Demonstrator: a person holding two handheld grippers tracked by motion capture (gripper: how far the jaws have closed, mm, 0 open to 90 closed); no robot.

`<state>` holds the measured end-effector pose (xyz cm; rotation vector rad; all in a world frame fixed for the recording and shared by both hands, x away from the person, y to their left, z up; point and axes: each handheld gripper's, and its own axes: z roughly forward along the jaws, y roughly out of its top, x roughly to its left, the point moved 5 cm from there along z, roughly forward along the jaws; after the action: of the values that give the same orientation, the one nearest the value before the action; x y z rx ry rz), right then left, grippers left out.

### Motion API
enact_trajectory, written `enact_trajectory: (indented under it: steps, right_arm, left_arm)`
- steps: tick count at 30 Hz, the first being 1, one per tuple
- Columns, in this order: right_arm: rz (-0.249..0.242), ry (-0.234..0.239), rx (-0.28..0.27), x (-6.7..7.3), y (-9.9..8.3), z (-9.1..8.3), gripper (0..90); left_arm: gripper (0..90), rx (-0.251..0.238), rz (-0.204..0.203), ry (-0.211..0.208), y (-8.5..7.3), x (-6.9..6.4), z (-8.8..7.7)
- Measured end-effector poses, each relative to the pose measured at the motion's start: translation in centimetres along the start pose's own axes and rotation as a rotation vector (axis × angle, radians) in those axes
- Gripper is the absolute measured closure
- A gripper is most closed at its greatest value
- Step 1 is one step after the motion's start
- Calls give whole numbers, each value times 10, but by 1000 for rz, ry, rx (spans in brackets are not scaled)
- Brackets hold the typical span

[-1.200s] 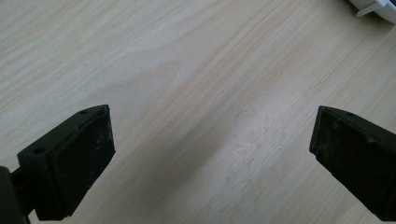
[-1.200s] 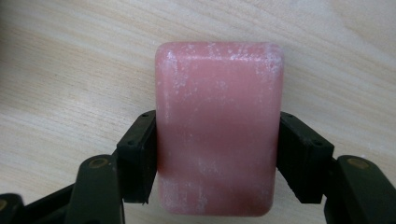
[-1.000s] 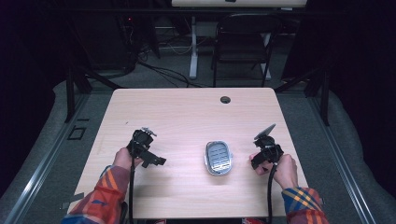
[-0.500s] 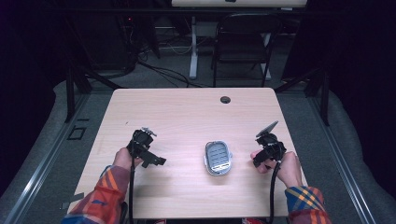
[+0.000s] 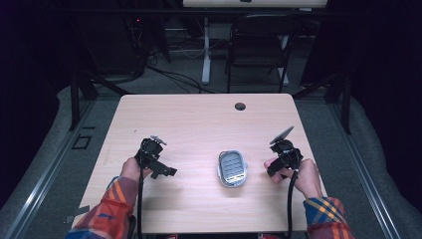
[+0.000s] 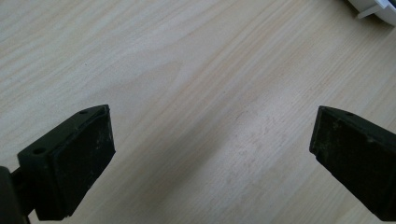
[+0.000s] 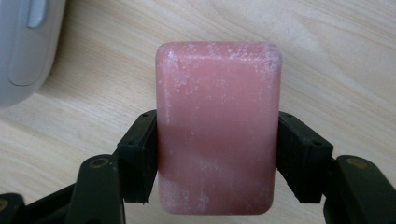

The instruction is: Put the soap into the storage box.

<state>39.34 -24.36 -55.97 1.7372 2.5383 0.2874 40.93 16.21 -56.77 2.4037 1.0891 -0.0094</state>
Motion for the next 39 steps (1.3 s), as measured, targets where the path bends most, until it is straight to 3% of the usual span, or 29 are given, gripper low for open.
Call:
enact_trajectory:
  steps: [3,4,12,14,18,29,39]
  right_arm:
    - [-27,2,19,1,2,-3,370]
    - [-18,-1,-4,4,3,-4,370]
    - [-67,15,-11,15,13,-22,371]
    - [-85,22,14,14,14,-24,371]
    - [-65,15,-5,15,18,-27,371]
    - [-92,-2,-7,19,30,-51,371]
    - [-126,-11,-2,27,41,-61,372]
  left_arm:
    - [0,-18,4,0,1,-1,0]
    - [0,-22,5,-12,2,-1,-2]
    - [0,-13,21,-4,2,-2,-2]
    - [0,-12,16,-7,2,-3,-1]
    - [0,-18,15,-10,1,0,-3]
    - [0,-29,9,-5,1,-1,-4]
    - [0,-26,11,-3,1,-1,-4]
